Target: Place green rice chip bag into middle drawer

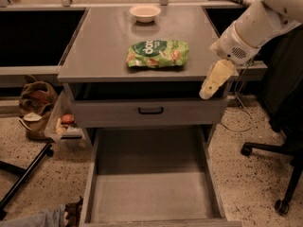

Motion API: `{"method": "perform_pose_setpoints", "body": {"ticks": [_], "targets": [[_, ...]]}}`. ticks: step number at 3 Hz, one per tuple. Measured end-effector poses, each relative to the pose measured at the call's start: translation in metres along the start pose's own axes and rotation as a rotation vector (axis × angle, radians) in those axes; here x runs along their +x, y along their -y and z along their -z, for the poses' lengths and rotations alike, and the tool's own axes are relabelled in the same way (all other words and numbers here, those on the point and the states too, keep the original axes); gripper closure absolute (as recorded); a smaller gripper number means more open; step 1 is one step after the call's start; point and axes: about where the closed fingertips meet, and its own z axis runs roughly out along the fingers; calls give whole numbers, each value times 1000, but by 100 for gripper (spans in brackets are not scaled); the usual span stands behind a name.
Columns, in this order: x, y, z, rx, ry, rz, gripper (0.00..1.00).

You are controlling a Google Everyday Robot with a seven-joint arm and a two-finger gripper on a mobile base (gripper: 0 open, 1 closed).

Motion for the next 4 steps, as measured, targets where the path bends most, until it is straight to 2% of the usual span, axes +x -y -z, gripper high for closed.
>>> {"method": "perform_pose_setpoints", "body": {"ticks": [1,2,3,4], "targets": [[0,0,0,0,0,0,0],[-2,20,-7,11,25,-8,0],[-1,58,-42,-35,7,-18,0],[-10,117,-80,-55,27,-61,0]]}}
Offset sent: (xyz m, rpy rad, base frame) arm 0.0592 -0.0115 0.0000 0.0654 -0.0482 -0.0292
